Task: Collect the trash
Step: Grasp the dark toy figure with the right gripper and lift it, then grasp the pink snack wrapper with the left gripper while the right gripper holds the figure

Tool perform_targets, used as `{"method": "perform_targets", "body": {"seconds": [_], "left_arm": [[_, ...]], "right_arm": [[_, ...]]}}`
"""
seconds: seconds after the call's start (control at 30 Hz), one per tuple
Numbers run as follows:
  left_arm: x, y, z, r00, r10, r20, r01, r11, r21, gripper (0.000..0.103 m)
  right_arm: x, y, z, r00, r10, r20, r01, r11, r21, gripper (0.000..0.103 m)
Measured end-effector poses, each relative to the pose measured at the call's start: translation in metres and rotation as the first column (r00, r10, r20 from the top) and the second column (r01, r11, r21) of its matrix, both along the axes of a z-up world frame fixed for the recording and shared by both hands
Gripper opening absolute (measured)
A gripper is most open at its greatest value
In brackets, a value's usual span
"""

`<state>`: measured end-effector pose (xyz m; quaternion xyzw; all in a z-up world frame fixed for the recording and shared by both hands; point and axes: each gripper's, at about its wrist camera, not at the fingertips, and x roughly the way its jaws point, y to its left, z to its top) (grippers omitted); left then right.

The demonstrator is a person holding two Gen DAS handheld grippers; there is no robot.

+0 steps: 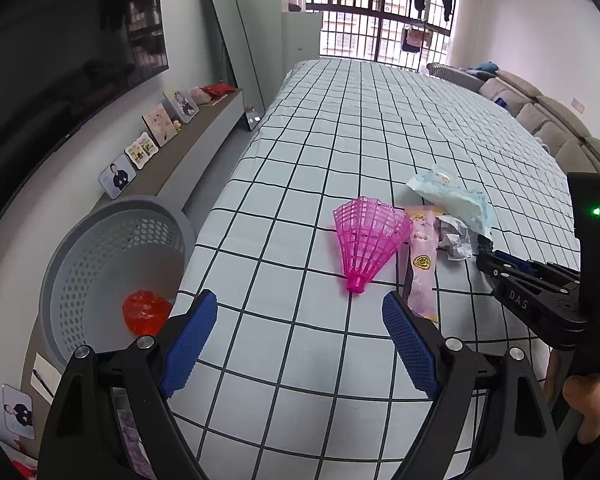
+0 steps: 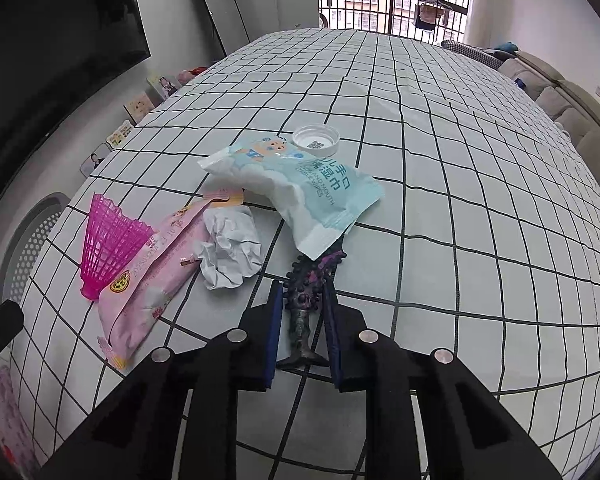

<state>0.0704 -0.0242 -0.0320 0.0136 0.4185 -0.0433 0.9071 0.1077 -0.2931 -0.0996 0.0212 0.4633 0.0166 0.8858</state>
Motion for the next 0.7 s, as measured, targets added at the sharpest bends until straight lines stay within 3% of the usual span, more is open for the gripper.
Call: {"method": "perform_targets", "body": {"seconds": [0.37, 0.7], "left_arm": [[0.009, -0.025, 0.000, 0.999, -0.042, -0.033, 0.041, 0.999, -0.007, 0.083], [0.023, -0.063, -0.006, 0.997, -0.076, -0.032, 0.077, 0.996, 0.036, 0.083]], "right_arm": [[-0.038, -0.042, 0.018, 0.999, -0.042, 0.017, 0.040, 0.995, 0.087, 0.020], [-0.060, -0.082, 0.017, 0.993, -0.107, 0.049, 0.097, 0.980, 0.171, 0.020]]}}
